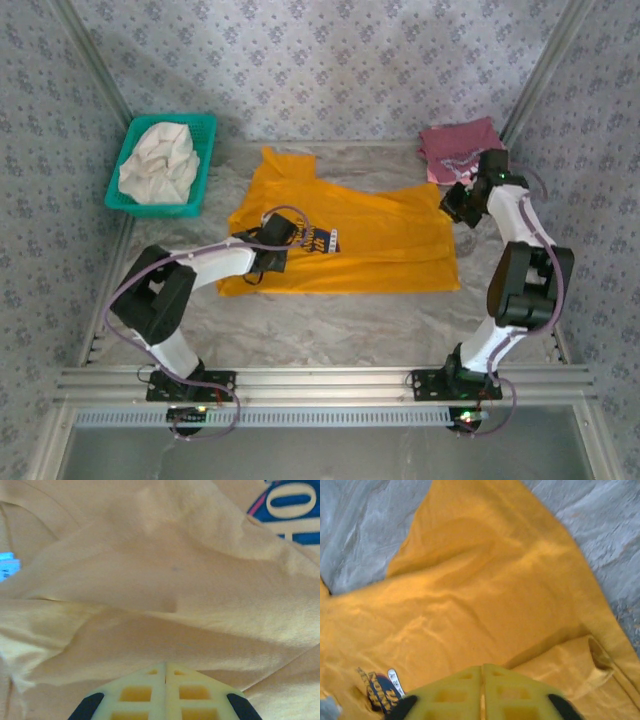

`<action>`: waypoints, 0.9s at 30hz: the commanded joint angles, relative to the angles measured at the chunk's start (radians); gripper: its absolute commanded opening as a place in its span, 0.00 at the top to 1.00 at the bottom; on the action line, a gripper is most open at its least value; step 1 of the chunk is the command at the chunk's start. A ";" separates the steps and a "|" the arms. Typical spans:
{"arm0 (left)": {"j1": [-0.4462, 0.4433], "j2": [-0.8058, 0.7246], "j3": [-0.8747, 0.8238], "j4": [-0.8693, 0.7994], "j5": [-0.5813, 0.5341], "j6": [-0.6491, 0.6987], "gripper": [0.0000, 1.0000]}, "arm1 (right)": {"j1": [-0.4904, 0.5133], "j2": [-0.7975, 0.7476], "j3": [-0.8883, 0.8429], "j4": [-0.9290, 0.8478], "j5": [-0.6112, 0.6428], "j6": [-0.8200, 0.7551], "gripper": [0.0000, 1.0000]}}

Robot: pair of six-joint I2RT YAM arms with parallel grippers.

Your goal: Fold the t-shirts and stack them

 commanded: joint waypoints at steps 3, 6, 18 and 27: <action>0.030 -0.086 0.010 -0.001 0.012 0.036 0.96 | 0.016 -0.145 -0.270 0.058 -0.014 0.034 1.00; 0.030 -0.082 -0.002 0.019 0.065 0.036 0.97 | -0.012 -0.172 -0.369 0.066 -0.010 0.050 1.00; 0.025 0.040 -0.037 0.109 0.121 0.010 1.00 | -0.044 -0.050 -0.394 0.188 0.041 0.049 1.00; 0.025 0.083 -0.066 0.125 0.075 0.007 1.00 | -0.045 0.049 -0.314 0.254 0.051 0.088 1.00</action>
